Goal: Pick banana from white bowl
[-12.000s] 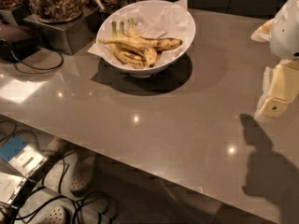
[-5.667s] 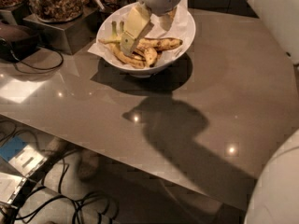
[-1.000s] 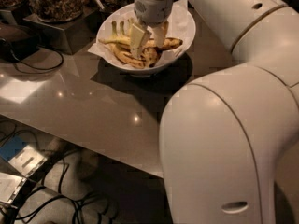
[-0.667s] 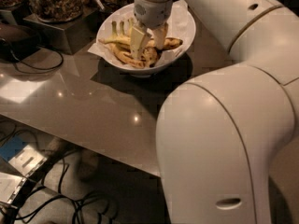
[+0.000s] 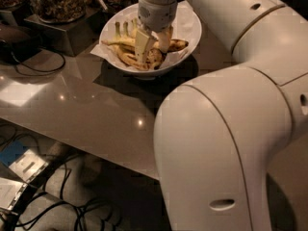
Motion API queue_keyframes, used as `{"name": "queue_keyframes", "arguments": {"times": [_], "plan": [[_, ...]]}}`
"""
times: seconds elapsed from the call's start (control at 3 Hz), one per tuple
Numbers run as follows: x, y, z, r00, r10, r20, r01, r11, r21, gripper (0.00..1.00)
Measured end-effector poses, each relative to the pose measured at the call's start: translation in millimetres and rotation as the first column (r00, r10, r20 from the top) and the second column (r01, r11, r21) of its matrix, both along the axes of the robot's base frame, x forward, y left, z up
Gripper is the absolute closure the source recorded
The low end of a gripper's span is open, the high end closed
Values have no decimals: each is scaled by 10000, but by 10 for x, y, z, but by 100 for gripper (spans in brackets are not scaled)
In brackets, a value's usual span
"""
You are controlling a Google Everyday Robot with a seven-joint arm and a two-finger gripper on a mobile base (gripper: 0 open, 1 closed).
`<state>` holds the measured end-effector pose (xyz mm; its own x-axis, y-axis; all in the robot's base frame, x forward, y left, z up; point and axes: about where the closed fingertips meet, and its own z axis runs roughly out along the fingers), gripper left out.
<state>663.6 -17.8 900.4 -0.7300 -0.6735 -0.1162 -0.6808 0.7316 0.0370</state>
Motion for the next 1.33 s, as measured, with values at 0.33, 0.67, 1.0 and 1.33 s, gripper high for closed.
{"name": "queue_keyframes", "arguments": {"times": [0.33, 0.67, 1.0, 1.33], "plan": [[13, -16, -4, 10000, 22, -39, -22, 10000, -21, 61], [14, -16, -4, 10000, 20, -37, -20, 10000, -21, 83], [14, -16, -4, 10000, 20, -37, -20, 10000, -21, 100], [14, -16, -4, 10000, 20, -36, -20, 10000, -20, 100]]}}
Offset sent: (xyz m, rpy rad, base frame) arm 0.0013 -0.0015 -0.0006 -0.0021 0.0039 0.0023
